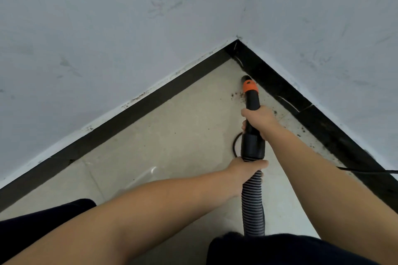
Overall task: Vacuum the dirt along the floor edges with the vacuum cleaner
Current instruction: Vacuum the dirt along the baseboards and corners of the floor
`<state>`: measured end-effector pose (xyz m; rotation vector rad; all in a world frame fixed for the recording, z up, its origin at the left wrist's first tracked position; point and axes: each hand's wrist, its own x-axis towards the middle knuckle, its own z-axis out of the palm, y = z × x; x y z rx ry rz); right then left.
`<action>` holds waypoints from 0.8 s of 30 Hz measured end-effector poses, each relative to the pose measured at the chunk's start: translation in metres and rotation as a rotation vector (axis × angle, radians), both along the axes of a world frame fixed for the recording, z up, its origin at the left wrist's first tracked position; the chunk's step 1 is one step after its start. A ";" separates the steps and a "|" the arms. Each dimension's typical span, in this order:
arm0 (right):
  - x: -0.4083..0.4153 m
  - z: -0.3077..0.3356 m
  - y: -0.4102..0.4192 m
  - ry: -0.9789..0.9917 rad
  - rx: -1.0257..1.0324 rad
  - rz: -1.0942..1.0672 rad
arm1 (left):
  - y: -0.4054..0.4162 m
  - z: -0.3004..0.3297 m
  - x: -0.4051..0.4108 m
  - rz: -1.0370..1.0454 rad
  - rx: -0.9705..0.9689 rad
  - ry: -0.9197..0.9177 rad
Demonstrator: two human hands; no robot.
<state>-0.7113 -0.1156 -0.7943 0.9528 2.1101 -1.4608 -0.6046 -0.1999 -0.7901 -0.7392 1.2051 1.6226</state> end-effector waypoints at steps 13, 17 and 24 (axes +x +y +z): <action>-0.046 -0.002 -0.008 0.012 0.071 0.106 | 0.008 -0.010 -0.040 0.067 0.026 0.002; -0.051 -0.003 -0.018 0.024 0.105 0.142 | 0.006 -0.016 -0.047 0.090 0.035 -0.001; -0.048 -0.012 -0.029 0.040 0.153 0.192 | 0.001 -0.029 -0.042 0.124 0.062 -0.018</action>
